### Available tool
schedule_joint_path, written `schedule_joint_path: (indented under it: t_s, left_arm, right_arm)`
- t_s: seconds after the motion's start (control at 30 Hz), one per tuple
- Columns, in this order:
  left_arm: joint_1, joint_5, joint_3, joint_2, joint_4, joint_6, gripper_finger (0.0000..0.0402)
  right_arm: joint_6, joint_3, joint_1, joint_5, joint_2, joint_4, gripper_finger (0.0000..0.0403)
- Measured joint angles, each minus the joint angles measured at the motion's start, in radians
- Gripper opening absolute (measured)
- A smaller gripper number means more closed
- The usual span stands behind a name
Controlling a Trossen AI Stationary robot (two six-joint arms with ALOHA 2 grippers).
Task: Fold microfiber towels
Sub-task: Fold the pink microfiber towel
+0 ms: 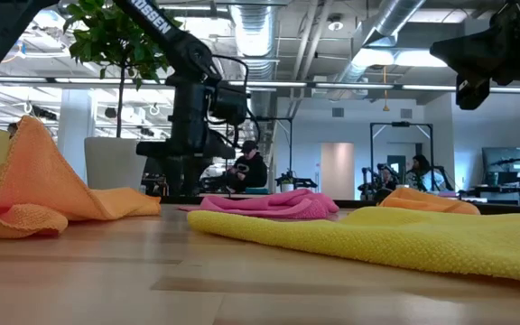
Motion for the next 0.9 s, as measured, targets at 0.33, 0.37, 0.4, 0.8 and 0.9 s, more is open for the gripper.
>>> schedule_joint_path:
  t_s: [0.33,0.37,0.4,0.8,0.9]
  left_arm:
    - [0.007,-0.018,-0.084,-0.002,0.128,-0.011,0.0119]
    - [0.007,-0.018,-0.088,-0.003,0.133,-0.010,0.0119]
    - [0.006,-0.017,-0.092,-0.004,0.138,-0.003,0.0119]
    - [-0.005,0.006,-0.117,-0.020,0.164,0.051,0.0008]
    - [-0.004,0.034,-0.122,-0.036,0.144,0.050,0.0003]
  right_arm:
    - [0.000,0.000,0.000,0.000,0.000,0.000,0.0044]
    - [0.000,0.000,0.000,0.000,0.000,0.000,0.0044]
    - [0.000,0.000,0.000,0.000,0.000,0.000,0.0044]
    - [-0.001,0.053,0.000,0.005,0.001,-0.141,0.0027]
    - [0.002,0.125,0.000,0.006,0.028,-0.292,0.0011]
